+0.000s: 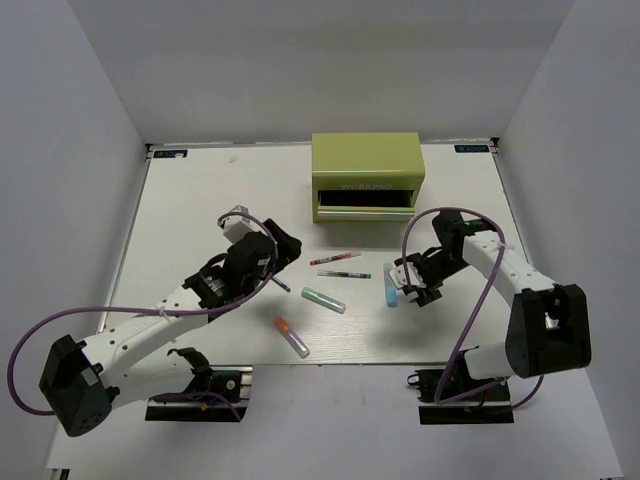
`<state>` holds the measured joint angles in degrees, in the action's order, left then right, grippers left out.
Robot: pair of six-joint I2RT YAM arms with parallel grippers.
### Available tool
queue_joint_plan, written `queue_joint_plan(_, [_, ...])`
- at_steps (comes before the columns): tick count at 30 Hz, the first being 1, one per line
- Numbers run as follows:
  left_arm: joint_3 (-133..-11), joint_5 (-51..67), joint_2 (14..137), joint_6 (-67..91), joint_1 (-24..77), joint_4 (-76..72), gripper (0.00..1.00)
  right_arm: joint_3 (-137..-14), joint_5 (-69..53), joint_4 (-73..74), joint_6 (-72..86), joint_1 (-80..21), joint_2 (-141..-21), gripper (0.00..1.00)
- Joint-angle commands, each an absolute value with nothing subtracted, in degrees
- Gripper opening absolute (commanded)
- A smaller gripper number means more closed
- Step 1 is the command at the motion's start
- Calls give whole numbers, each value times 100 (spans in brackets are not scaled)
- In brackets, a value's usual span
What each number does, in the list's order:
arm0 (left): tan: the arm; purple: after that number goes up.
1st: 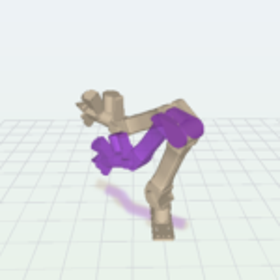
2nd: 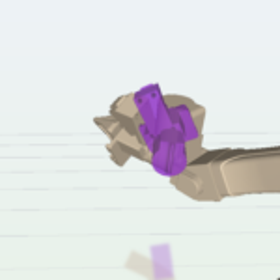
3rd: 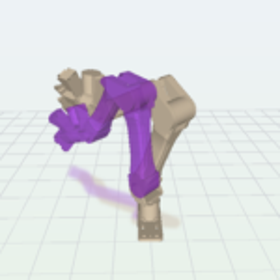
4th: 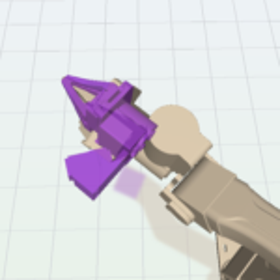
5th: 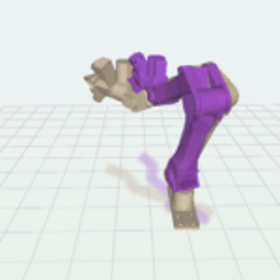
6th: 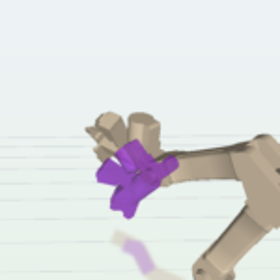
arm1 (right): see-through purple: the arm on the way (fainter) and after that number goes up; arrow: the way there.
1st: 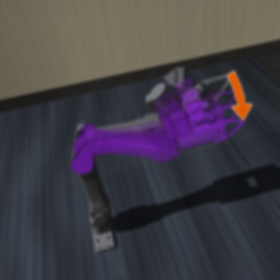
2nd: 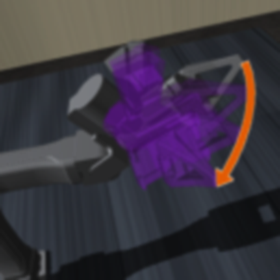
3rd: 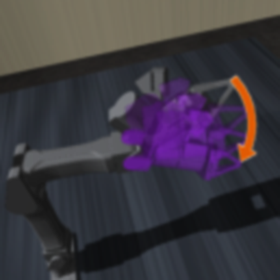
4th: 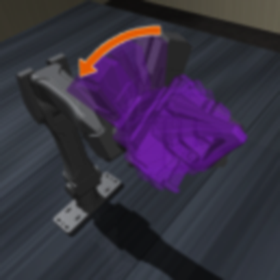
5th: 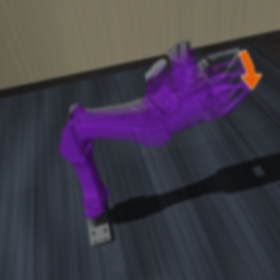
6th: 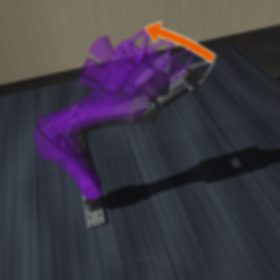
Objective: Sort the stationery into containers
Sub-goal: Pick up the pen from the center of the board.
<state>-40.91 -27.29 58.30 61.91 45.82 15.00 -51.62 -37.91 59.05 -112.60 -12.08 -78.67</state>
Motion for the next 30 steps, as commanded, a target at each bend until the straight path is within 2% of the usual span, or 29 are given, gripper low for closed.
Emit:
queue_joint_plan(1, [-4604, -2470, 6168, 6240, 4456, 3021, 91, -5115, -3314, 5775, -14774, -1222, -8182, 72])
queue_joint_plan(7, [-5473, -2013, 6714, 6126, 4211, 3805, 95, -5054, -3059, 5362, -15301, -1327, -8533, 74])
queue_joint_plan(9, [-5764, -1865, 6881, 5995, 4149, 4147, 99, -5115, -2997, 5204, -15345, -1415, -8709, 74])
queue_joint_plan(12, [-6063, -1618, 6970, 5846, 4088, 4526, 99, -5282, -2918, 5133, -15407, -1476, -8903, 74])
queue_joint_plan(30, [-5520, -810, 6319, 5678, 4034, 4903, 99, -5765, -2848, 4957, -15548, -2065, -9580, 74])
